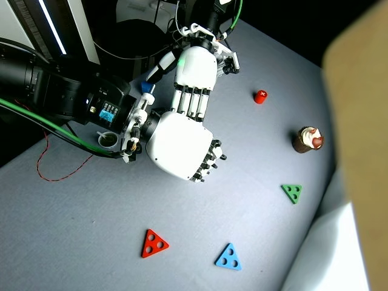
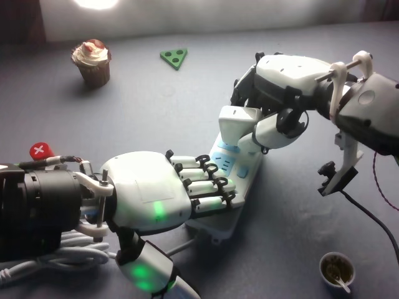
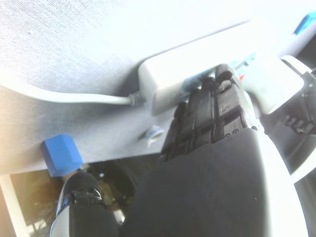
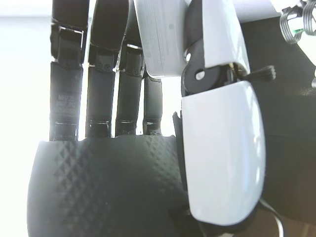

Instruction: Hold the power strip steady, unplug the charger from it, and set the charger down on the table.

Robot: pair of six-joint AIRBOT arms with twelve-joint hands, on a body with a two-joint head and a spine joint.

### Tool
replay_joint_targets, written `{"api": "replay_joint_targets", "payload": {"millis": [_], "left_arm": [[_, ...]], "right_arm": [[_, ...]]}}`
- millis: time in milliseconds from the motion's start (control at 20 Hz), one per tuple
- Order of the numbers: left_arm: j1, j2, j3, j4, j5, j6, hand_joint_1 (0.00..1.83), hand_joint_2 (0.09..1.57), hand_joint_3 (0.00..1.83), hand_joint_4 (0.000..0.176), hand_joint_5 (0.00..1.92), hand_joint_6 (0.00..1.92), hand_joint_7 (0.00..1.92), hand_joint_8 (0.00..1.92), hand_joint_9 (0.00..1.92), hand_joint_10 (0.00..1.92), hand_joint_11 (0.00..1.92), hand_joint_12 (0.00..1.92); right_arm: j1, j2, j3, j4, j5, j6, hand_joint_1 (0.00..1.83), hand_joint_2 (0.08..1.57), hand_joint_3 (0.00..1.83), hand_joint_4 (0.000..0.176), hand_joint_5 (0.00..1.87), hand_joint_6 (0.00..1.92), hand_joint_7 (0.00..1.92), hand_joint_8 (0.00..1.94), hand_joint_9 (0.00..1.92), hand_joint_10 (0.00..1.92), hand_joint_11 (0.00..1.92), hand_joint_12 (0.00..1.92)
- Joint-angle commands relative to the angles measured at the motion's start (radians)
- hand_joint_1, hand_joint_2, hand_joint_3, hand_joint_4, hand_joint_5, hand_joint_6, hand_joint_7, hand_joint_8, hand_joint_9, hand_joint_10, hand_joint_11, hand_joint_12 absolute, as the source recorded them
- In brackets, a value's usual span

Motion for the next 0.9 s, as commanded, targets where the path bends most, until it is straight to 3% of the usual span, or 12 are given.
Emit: {"api": "replay_joint_targets", "payload": {"millis": [0, 500, 850], "left_arm": [[0.018, -0.022, -0.003, 0.019, 0.007, -0.005, 0.00, 0.89, 0.00, 0.000, 0.05, 0.01, 0.09, 0.00, 0.08, 0.00, 0.08, 0.04], [0.016, -0.020, -0.001, 0.016, 0.006, -0.010, 0.00, 0.88, 0.00, 0.000, 0.04, 0.00, 0.09, 0.00, 0.08, 0.00, 0.08, 0.04], [0.007, -0.018, -0.001, 0.016, 0.007, -0.010, 0.00, 0.89, 0.00, 0.000, 0.04, 0.00, 0.09, 0.00, 0.08, 0.00, 0.08, 0.04]], "right_arm": [[0.042, 0.020, 0.004, -0.065, 0.104, 0.029, 1.39, 1.05, 0.00, 0.000, 0.98, 0.93, 1.21, 0.50, 1.06, 0.97, 1.09, 0.58], [0.074, 0.073, -0.018, -0.067, 0.085, 0.030, 1.39, 1.05, 0.00, 0.000, 0.98, 0.94, 1.22, 0.48, 1.07, 0.96, 1.09, 0.61], [0.024, 0.161, -0.072, -0.129, 0.085, 0.030, 1.39, 1.05, 0.00, 0.000, 0.99, 0.92, 1.24, 0.43, 1.06, 0.98, 1.09, 0.59]]}}
